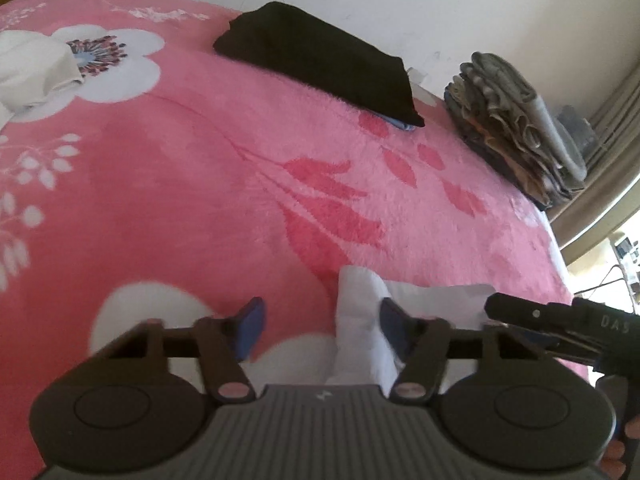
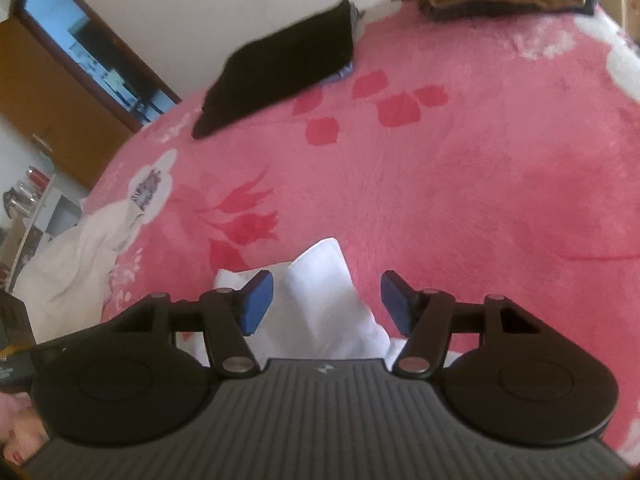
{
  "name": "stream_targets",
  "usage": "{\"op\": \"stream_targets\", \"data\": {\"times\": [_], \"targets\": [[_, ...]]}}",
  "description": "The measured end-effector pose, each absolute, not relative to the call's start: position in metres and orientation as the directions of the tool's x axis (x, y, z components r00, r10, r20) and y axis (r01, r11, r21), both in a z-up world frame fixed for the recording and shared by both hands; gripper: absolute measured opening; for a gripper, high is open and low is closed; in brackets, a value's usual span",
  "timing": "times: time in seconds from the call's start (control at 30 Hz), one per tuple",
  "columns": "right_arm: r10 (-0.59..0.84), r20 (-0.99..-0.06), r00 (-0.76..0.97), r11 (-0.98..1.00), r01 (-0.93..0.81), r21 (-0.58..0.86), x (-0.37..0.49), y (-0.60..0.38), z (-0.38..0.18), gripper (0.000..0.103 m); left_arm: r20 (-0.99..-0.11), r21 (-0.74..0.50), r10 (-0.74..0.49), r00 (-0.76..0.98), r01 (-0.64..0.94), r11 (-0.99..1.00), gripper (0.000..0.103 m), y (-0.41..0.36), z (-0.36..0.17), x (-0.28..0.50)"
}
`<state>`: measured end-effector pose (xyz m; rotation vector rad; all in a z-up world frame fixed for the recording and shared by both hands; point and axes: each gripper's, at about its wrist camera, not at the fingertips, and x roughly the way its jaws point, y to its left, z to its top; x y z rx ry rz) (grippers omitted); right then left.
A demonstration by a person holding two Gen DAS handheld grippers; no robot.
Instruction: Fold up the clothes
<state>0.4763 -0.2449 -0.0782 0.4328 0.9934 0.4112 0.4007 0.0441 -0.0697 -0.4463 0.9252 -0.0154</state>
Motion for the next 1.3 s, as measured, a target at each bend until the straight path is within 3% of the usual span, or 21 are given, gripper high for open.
{"op": "stream_targets", "data": {"times": [0.13, 0.2, 0.23, 0.3, 0.47, 0.57, 0.7, 0.77, 0.83, 0.9, 0.97, 1.13, 1.3], "targets": [[0.529, -0.704, 0.473, 0.829, -0.113, 0.547, 0.484, -0.243, -0.088, 0.054, -0.772, -0.354, -0.173, 0.612, -0.189, 0.916, 0.028, 0.036, -0.075, 0.407], [0.54, -0.699, 0.469, 0.819, -0.1, 0.565, 0.487, -0.243, -0.093, 0.034, -0.769, -0.339, -0.155, 0.62, -0.189, 0.922, 0.016, 0.032, -0.076, 0.408], [0.545, -0.696, 0.467, 0.813, -0.092, 0.575, 0.488, -0.244, -0.095, 0.03, -0.767, -0.331, -0.147, 0.625, -0.19, 0.924, 0.009, 0.029, -0.077, 0.408], [0.547, -0.693, 0.469, 0.81, -0.086, 0.58, 0.489, -0.244, -0.097, 0.013, -0.75, -0.329, -0.135, 0.648, -0.189, 0.925, 0.004, 0.023, -0.076, 0.406], [0.547, -0.668, 0.505, 0.813, -0.129, 0.568, 0.482, -0.246, -0.087, 0.005, -0.636, -0.305, -0.151, 0.757, -0.066, 0.95, 0.002, 0.005, -0.052, 0.384], [0.563, -0.621, 0.545, 0.816, -0.246, 0.523, 0.464, -0.25, -0.065, 0.004, -0.596, -0.25, -0.202, 0.777, 0.06, 0.966, 0.002, 0.003, -0.043, 0.345], [0.592, -0.557, 0.582, 0.8, -0.511, 0.316, 0.41, -0.251, -0.028, 0.007, -0.556, -0.164, -0.281, 0.782, 0.228, 0.96, 0.004, 0.002, -0.033, 0.289], [0.602, -0.547, 0.582, 0.763, -0.62, 0.181, 0.373, -0.251, -0.016, 0.007, -0.538, -0.118, -0.322, 0.779, 0.309, 0.944, 0.013, 0.002, -0.028, 0.261], [0.6, -0.559, 0.573, 0.711, -0.702, 0.043, 0.334, -0.249, -0.011, 0.011, -0.522, -0.069, -0.363, 0.772, 0.386, 0.92, 0.033, 0.001, -0.023, 0.233], [0.58, -0.61, 0.54, 0.667, -0.745, -0.025, 0.298, -0.249, -0.017, 0.035, -0.509, -0.018, -0.403, 0.761, 0.459, 0.888, 0.04, 0.001, -0.018, 0.205], [0.558, -0.653, 0.512, 0.649, -0.759, -0.042, 0.272, -0.253, -0.027, 0.05, -0.532, -0.027, -0.419, 0.736, 0.48, 0.877, 0.047, 0.005, -0.022, 0.187], [0.53, -0.693, 0.489, 0.73, -0.679, 0.079, 0.255, -0.282, -0.039, 0.051, -0.581, -0.095, -0.429, 0.692, 0.465, 0.88, 0.048, 0.021, -0.032, 0.157], [0.597, -0.633, 0.492, 0.802, -0.349, 0.486, 0.282, -0.323, -0.047, 0.051, -0.522, -0.088, -0.388, 0.759, 0.405, 0.91, 0.049, 0.022, -0.021, 0.169]]}}
